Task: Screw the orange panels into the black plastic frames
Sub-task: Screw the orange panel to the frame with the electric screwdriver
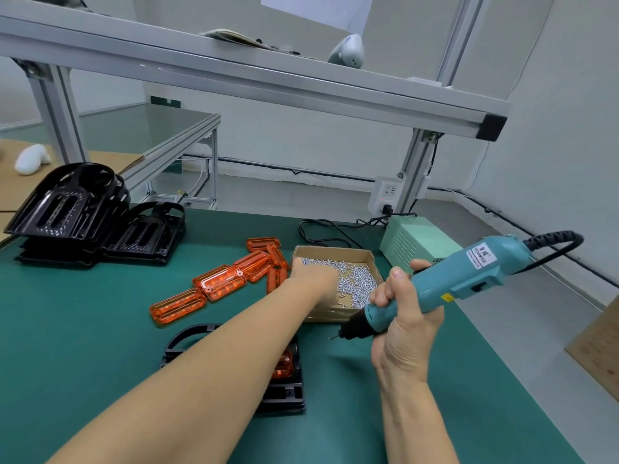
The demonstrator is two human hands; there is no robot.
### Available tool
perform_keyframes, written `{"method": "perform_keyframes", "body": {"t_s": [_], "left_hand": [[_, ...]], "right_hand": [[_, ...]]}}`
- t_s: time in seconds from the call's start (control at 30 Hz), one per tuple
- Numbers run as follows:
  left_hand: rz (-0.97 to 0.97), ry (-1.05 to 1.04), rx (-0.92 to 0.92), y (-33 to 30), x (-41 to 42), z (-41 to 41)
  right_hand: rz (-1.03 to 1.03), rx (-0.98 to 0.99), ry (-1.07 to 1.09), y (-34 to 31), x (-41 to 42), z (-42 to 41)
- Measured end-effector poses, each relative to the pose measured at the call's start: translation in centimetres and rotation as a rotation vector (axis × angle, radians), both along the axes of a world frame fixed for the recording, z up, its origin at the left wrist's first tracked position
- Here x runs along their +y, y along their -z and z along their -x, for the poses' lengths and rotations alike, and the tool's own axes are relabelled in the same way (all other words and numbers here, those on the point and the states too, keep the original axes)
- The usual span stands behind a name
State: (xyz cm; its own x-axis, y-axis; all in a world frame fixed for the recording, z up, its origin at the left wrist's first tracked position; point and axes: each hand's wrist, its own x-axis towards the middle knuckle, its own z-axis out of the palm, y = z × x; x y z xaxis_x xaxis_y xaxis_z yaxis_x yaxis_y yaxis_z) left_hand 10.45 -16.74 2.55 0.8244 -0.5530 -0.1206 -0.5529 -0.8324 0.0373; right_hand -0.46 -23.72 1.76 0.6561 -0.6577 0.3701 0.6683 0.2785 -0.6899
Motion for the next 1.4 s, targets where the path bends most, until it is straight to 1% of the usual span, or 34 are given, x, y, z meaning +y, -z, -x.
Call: {"method": "perform_keyframes", "body": {"t_s": [0.03, 0.2, 0.3, 0.37, 0.5, 0.6, 0.8, 0.9, 1.07, 1.23, 1.4], "left_hand": [[0.122, -0.024, 0.021, 0.0, 0.3, 0.1], [0.921, -0.176, 0.236, -0.7, 3.9, 1.7], [1.333, -0.254, 0.426, -1.0, 7.6, 3.8], [1.504, -0.297, 0.528, -0.9, 10.0, 5.5], [1.742, -0.404, 0.734, 0.1, 13.5, 8.9], [1.823, -0.473, 0.835, 0.9, 14.4, 10.3], [1.853, -0.490, 0.865, 1.1, 14.5, 10.7], [1.913, -0.488, 0.958, 1.1, 14.7, 10.6], [1.978, -0.512, 1.093, 1.1, 15.0, 10.6], [1.968, -0.519, 1.121, 1.2, 15.0, 10.9], [1.945, -0.473, 1.128, 1.2, 15.0, 11.0]], "right_hand": [[0.000, 0.001, -0.003, 0.0, 0.0, 0.0], [-0.016, -0.002, -0.020, -0.3, 0.2, 0.2], [-0.051, -0.024, -0.050, -0.6, 0.4, 0.5], [-0.075, -0.040, -0.075, -0.8, 0.5, 0.6], [-0.121, -0.063, -0.121, -1.3, 1.2, 0.9], [-0.169, -0.075, -0.161, -1.9, 2.3, 1.0], [-0.256, -0.149, -0.298, -3.8, 5.0, 1.2], [-0.273, -0.178, -0.348, -4.6, 6.0, 1.2], [-0.257, -0.187, -0.356, -5.4, 7.2, 0.9], [-0.245, -0.194, -0.361, -5.5, 7.4, 0.7], [-0.225, -0.187, -0.356, -5.6, 7.4, 0.7]]}}
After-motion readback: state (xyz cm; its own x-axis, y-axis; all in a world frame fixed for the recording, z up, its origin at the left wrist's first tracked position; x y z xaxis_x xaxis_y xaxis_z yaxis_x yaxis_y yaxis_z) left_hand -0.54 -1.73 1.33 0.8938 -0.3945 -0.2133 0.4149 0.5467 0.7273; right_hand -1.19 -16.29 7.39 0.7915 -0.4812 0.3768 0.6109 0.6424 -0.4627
